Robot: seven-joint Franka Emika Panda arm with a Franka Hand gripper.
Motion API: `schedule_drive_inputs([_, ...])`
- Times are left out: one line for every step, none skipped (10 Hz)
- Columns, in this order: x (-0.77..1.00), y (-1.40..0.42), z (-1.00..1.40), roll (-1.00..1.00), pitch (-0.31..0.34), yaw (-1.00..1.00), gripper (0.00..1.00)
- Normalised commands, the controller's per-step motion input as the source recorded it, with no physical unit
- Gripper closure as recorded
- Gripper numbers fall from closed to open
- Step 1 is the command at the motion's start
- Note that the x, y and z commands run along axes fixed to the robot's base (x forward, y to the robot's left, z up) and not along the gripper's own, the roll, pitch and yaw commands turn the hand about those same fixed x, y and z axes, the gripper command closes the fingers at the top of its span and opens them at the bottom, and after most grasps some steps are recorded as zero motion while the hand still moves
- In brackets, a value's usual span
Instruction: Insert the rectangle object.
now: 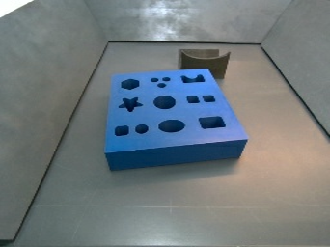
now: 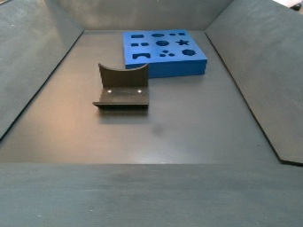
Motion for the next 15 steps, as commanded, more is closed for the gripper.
schedule_drive_inputs([0.19, -0.1, 0.11, 0.15, 0.15, 0.01, 1.0])
schedule_drive_inputs([0.0, 0.01, 0.0, -0.03, 0.0, 0.0, 1.0])
schedule_drive_inputs([0.02, 0.0, -0.04, 0.0, 0.0, 0.0, 1.0])
schedule_drive_inputs([0.46, -0.21, -0.8, -0.04, -0.037, 0.07, 1.0])
schedule_drive_inputs([0.86, -0.28, -1.0, -0.13, -0.007, 0.12, 1.0])
schedule_drive_inputs([0.85, -0.2, -1.0, -0.15, -0.027, 0.12, 1.0])
schedule_drive_inputs([0.83, -0.08, -1.0, -0.18, -0.043, 0.15, 1.0])
schedule_drive_inputs([0.82, -0.01, -1.0, -0.19, -0.036, 0.18, 1.0])
schedule_drive_inputs([0.77, 0.06, -0.92, -0.26, -0.027, 0.27, 1.0])
schedule_drive_inputs([0.71, 0.2, -0.75, -0.3, -0.059, 0.3, 1.0])
schedule_drive_inputs([0.68, 0.1, -0.59, -0.21, -0.117, 0.27, 1.0])
schedule_drive_inputs([0.63, 0.0, -0.41, -0.11, -0.154, 0.29, 1.0])
schedule_drive_inputs([0.67, 0.0, -0.39, -0.03, -0.167, 0.26, 1.0])
schedule_drive_inputs([0.75, -0.3, -0.55, 0.0, -0.173, 0.1, 1.0])
schedule_drive_inputs([0.76, -0.25, -0.47, 0.0, -0.179, 0.1, 1.0])
